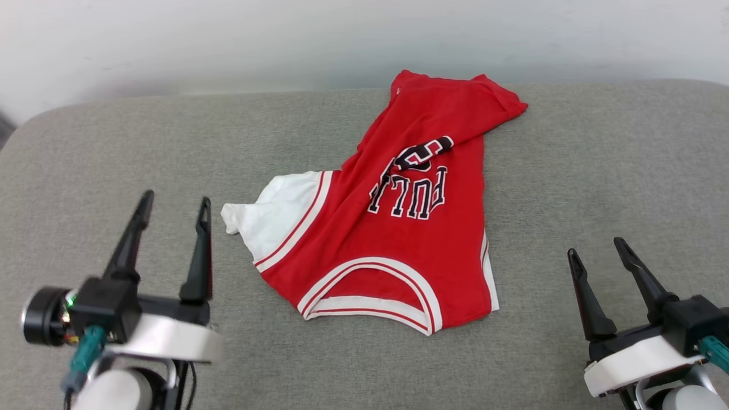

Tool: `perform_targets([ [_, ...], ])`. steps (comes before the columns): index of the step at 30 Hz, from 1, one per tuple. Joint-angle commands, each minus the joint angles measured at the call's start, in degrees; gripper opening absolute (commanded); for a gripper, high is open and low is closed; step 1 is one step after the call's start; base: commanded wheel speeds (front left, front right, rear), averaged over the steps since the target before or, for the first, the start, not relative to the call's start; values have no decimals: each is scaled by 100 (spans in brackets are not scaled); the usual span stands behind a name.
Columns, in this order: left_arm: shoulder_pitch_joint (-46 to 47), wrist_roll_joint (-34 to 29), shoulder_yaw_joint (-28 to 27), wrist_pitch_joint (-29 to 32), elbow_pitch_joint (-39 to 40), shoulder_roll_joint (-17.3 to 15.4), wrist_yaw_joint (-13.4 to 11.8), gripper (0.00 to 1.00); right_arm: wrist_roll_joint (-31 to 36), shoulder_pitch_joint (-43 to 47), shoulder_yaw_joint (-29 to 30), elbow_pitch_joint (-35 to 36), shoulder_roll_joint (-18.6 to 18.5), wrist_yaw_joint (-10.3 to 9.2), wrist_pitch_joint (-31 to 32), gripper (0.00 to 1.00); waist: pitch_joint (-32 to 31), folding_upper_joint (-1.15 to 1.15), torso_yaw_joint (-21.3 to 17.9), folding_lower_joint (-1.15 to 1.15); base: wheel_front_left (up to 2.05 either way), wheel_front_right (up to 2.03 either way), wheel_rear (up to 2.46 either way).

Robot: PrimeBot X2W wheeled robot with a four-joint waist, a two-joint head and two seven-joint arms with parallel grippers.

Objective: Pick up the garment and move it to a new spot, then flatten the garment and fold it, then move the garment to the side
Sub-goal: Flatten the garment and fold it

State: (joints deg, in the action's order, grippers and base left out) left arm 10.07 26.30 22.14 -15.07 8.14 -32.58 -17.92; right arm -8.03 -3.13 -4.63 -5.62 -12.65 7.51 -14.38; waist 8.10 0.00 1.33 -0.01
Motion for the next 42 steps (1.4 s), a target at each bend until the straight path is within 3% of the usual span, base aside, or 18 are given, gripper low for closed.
perform_targets([
  [1, -226, -151, -128, -13, 145, 155, 28, 100, -22, 26, -6, 33, -5, -4, 153, 100, 3, 0, 52, 1, 0, 0, 0],
  [6, -497, -463, -370, -14, 230, 439, 324, 100, -452, -178, -266, 248, -165, -4, 1461, 100, 87, 0, 184, 1, 0, 0, 0],
  [11, -393, -663, -575, -14, 176, 694, 644, 100, -1226, -535, -817, 526, -527, -3, 3444, 100, 255, 0, 362, 1, 0, 0, 0],
  [13, -365, -734, -631, -14, 147, 808, 754, 100, -1396, -711, -870, 482, -659, -5, 4268, 100, 314, 0, 439, 1, 0, 0, 0],
  [14, -365, -734, -631, -14, 147, 808, 754, 100, -1396, -711, -870, 482, -659, -5, 4268, 100, 314, 0, 439, 1, 0, 0, 0],
  [15, -335, -820, -689, -14, 111, 908, 861, 100, -1498, -856, -838, 366, -636, -4, 4981, 100, 368, 0, 526, 1, 0, 0, 0],
  [17, -301, -887, -731, -14, 70, 1022, 955, 100, -1473, -1060, -773, 231, -602, -4, 5445, 100, 427, 0, 626, 1, 0, 0, 0],
  [22, -236, -1046, -816, -14, -55, 1292, 1185, 100, -1293, -1323, -738, -204, -432, -3, 5959, 100, 564, 0, 909, 1, 0, 0, 0],
  [31, -242, -1244, -1019, -14, -252, 1571, 1474, 100, -1160, -1188, -1124, -832, -417, -1, 6046, 100, 631, 0, 1215, 1, 0, 0, 0],
  [32, -256, -1265, -1046, -14, -269, 1599, 1498, 100, -1127, -1155, -1185, -906, -438, -1, 6033, 80, 623, 0, 1226, 1, 0, 0, 0],
  [33, -272, -1284, -1073, -14, -287, 1625, 1533, 100, -1097, -1126, -1235, -965, -453, -1, 6001, 26, 608, 0, 1228, 1, 0, 0, 0],
  [34, -298, -1306, -1104, -14, -305, 1643, 1547, 100, -1074, -1105, -1300, -998, -473, -1, 5960, 0, 584, 0, 1218, 1, 0, 0, 0],
  [42, -467, -1452, -1331, -14, -476, 1721, 1710, 100, -953, -939, -1380, -781, -1003, -8, 5617, 0, 250, 0, 900, 1, 0, 0, 0],
])
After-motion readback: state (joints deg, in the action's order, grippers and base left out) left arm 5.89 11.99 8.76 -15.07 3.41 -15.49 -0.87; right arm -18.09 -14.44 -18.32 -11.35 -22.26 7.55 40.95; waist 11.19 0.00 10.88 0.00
